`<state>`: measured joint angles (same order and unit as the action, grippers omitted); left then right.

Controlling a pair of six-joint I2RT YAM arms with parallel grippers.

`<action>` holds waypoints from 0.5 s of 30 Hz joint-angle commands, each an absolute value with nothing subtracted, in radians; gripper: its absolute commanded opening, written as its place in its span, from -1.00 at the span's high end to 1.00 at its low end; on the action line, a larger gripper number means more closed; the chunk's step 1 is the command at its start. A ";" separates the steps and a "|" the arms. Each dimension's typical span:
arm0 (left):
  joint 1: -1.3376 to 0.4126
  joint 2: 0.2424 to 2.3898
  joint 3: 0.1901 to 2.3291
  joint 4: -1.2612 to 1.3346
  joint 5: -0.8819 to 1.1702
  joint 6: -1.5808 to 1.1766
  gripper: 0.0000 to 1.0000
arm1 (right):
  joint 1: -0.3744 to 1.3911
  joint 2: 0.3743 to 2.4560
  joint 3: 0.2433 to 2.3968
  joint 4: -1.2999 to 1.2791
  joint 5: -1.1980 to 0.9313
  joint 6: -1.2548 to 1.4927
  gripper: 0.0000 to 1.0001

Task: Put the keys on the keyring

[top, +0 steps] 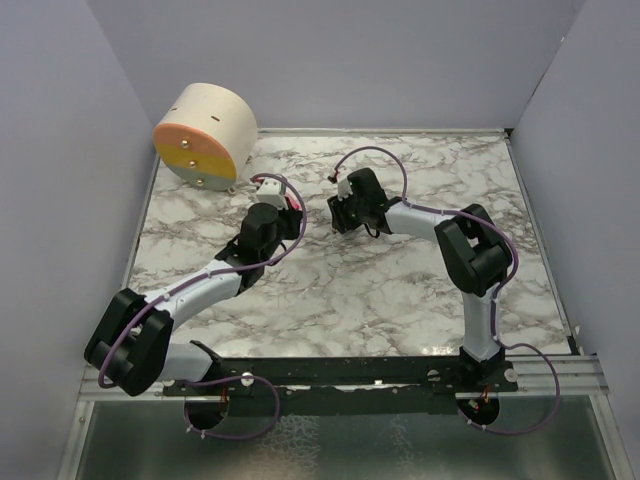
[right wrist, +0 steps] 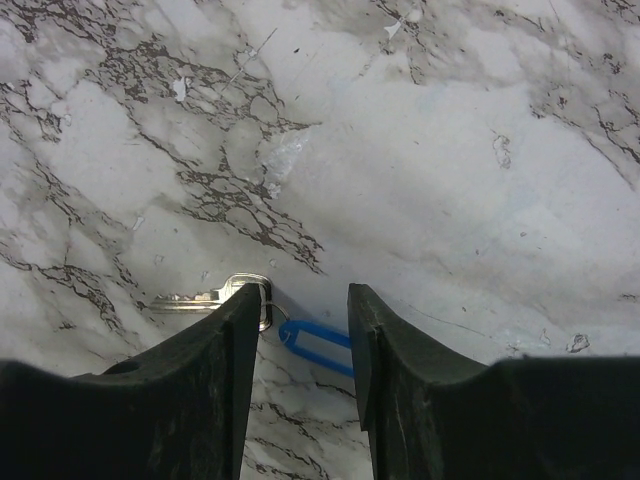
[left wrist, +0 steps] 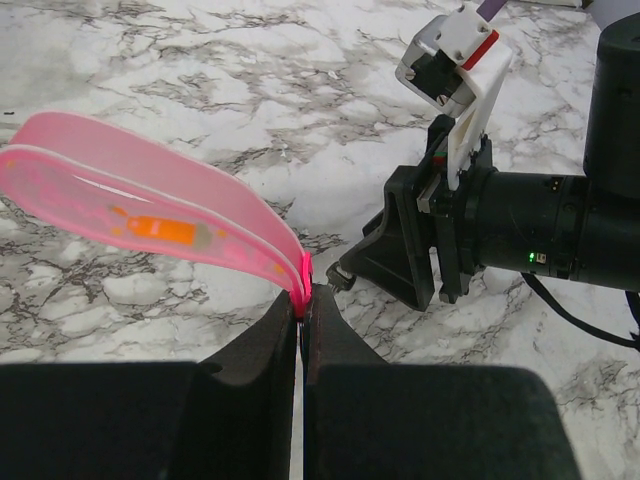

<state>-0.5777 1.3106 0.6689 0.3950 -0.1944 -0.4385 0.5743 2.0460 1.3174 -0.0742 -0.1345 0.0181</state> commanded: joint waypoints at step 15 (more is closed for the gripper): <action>-0.558 1.271 0.647 0.422 -0.160 -0.439 1.00 | 0.569 1.957 1.214 -0.135 -0.154 0.069 0.45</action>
